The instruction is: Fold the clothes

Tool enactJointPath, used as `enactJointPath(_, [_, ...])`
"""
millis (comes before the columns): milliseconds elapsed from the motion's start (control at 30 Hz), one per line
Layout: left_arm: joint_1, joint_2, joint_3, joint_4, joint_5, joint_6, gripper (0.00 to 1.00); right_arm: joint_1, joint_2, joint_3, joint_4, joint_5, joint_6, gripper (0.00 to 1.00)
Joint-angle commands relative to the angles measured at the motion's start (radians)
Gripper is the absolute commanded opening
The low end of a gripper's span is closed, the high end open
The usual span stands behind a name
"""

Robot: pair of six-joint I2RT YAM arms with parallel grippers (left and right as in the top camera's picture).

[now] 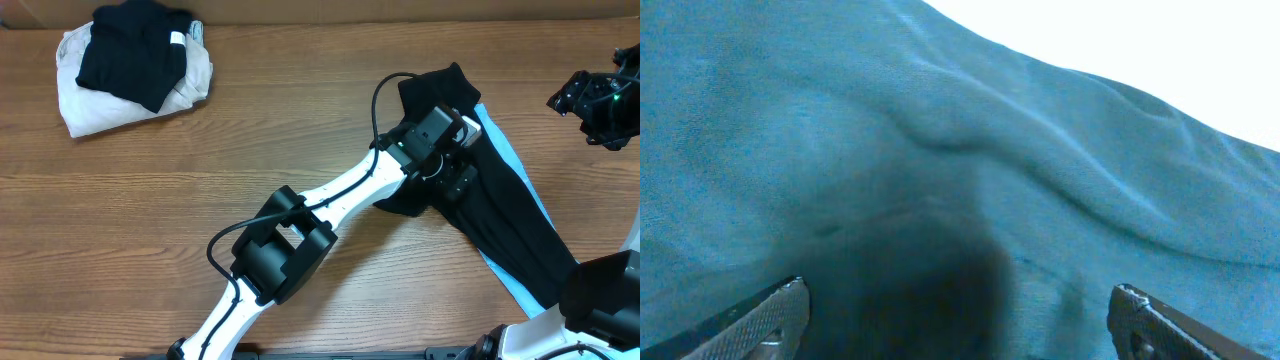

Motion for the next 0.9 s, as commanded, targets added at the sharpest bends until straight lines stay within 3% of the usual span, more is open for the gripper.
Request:
enactJointPath(0, [-0.021,0.009,0.026,0.002,-0.016,-0.010,0.90,0.000,0.003,0.010,0.006,0.000,0.003,0.77])
enactJointPath(100, [-0.025,0.009,0.026,0.002,-0.062,-0.010,0.81,0.001,0.003,0.010,0.006,0.000,0.003,0.71])
enactJointPath(267, [-0.026,0.009,0.026,-0.004,-0.068,-0.010,0.50,0.001,0.003,0.010,0.006,0.000,0.003,0.66])
enactJointPath(333, [-0.026,0.009,0.026,-0.004,-0.068,-0.010,0.45,0.001,0.003,0.010,0.006,0.000,0.003,0.66])
enactJointPath(733, [-0.044,0.054,0.023,-0.004,-0.095,-0.010,0.49,0.001,0.003,0.010,0.007,0.000,0.002,0.66])
enactJointPath(767, [-0.044,0.055,0.023,-0.008,-0.104,-0.010,0.43,0.001,0.003,0.010,0.007,0.000,0.000,0.66])
enactJointPath(867, [-0.037,0.045,0.034,-0.029,-0.146,-0.010,0.13,0.000,0.003,0.010,0.009,0.000,0.000,0.65])
